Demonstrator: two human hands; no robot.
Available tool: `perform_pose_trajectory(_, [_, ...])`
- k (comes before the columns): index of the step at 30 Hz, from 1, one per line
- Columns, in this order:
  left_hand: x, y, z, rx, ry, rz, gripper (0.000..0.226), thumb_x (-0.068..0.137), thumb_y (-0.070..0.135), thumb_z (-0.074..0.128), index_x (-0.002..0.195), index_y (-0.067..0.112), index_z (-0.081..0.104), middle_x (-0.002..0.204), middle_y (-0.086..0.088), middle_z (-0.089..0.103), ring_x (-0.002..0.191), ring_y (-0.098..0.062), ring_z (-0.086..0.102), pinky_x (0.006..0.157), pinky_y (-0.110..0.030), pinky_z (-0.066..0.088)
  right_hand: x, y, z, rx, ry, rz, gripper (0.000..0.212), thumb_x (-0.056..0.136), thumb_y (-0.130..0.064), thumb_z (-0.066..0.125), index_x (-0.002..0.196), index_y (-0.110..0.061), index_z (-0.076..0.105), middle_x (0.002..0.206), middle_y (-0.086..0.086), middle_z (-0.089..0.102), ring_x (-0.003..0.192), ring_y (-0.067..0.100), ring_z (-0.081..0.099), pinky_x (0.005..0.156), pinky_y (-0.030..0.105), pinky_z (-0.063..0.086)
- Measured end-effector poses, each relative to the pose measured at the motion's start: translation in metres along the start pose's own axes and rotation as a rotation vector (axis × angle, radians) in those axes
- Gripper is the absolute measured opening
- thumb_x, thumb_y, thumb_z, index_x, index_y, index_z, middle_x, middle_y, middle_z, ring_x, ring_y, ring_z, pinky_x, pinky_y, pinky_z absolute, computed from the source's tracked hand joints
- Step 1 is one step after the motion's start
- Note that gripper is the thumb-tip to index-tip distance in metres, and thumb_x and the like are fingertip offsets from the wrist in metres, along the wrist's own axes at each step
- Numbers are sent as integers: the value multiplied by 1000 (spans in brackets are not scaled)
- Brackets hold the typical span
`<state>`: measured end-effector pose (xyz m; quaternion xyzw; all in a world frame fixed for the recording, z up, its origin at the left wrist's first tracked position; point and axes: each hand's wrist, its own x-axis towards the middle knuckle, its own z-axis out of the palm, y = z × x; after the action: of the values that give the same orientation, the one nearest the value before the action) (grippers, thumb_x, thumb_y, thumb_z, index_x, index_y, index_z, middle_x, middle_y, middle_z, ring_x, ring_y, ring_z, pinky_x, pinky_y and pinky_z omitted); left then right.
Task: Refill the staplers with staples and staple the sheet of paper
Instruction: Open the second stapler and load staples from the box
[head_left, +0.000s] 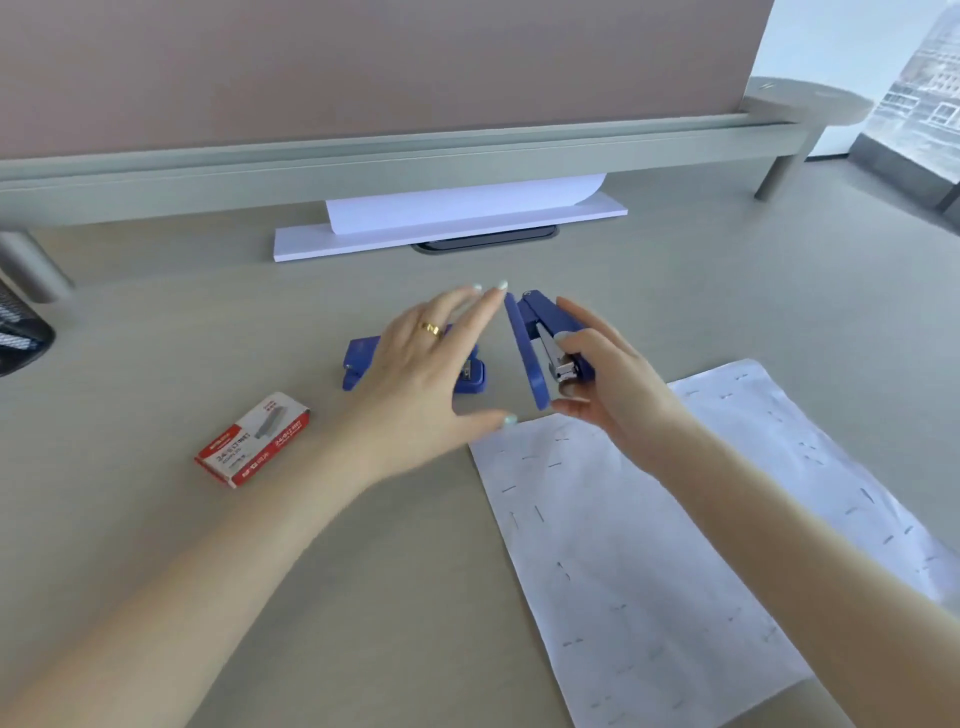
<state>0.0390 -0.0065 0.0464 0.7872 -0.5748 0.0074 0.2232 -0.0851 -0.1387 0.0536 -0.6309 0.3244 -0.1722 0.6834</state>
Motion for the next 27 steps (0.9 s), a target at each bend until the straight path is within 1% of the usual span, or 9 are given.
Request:
perform_pose_trajectory(3, [-27, 34, 18, -136, 21, -5, 91, 77, 37, 66, 141, 42, 1, 153, 13, 6, 133, -6, 21, 98, -21, 29, -28, 4, 9, -28, -67, -39, 38, 91, -22, 42, 120, -45, 49, 85, 0, 52, 71, 13, 48, 77, 31, 49])
perform_pose_trajectory(7, [-48, 51, 15, -399, 275, -109, 48, 78, 20, 68, 121, 26, 48, 137, 24, 35, 125, 5, 35, 86, -8, 38, -65, 5, 21, -147, -167, -220, 38, 93, -28, 37, 130, -37, 42, 81, -10, 53, 66, 0, 48, 73, 16, 44])
perform_pose_trajectory(9, [-59, 53, 8, -543, 308, -159, 35, 77, 18, 68, 109, 26, 56, 112, 27, 57, 106, 5, 53, 79, -4, 40, -75, 10, 27, -264, -217, -319, 42, 90, -48, 36, 132, -45, 36, 88, -22, 60, 84, -8, 53, 86, 10, 42])
perform_pose_trajectory(12, [-72, 45, 6, -752, 343, -309, 9, 83, 22, 62, 90, 26, 61, 73, 13, 62, 61, -2, 53, 58, -9, 40, -75, 24, 37, -421, -195, -459, 50, 84, -58, 32, 133, -50, 30, 93, -12, 57, 103, 3, 51, 108, 40, 33])
perform_pose_trajectory(15, [-84, 25, 13, -782, 394, -418, 5, 85, 27, 59, 88, 26, 63, 74, -3, 60, 63, -16, 46, 61, -19, 39, -71, 45, 42, -685, -203, -480, 65, 83, -62, 23, 144, -43, 9, 104, -20, 48, 108, -9, 40, 116, 46, 14])
perform_pose_trajectory(17, [-89, 12, 15, -759, 387, -479, 7, 85, 26, 60, 85, 20, 61, 63, 1, 48, 58, -7, 39, 54, -14, 33, -67, 59, 36, -912, -208, -467, 73, 80, -66, 19, 144, -40, -3, 125, -17, 39, 123, -2, 32, 117, 43, 6])
perform_pose_trajectory(20, [-91, 1, 17, -780, 363, -521, 13, 82, 28, 61, 83, 16, 61, 61, 10, 42, 55, -5, 34, 49, -11, 28, -57, 65, 20, -1128, -221, -476, 78, 74, -65, 25, 145, -34, 17, 139, -14, 38, 132, 10, 31, 116, 36, 13])
perform_pose_trajectory(23, [-86, -2, 18, -790, 319, -521, 4, 82, 23, 62, 79, 22, 64, 59, 13, 48, 55, -1, 38, 50, -8, 30, -46, 55, 6, -1019, -113, -514, 47, 83, -41, 47, 129, -29, 49, 128, -12, 53, 119, 14, 50, 99, 27, 36])
perform_pose_trajectory(27, [-79, -7, 19, -684, 205, -428, 13, 78, 23, 67, 85, 34, 70, 80, 7, 70, 76, -7, 59, 73, -22, 46, -39, 36, 17, -861, -40, -669, 44, 79, -42, 53, 119, -25, 56, 116, -13, 55, 108, 7, 52, 91, 21, 39])
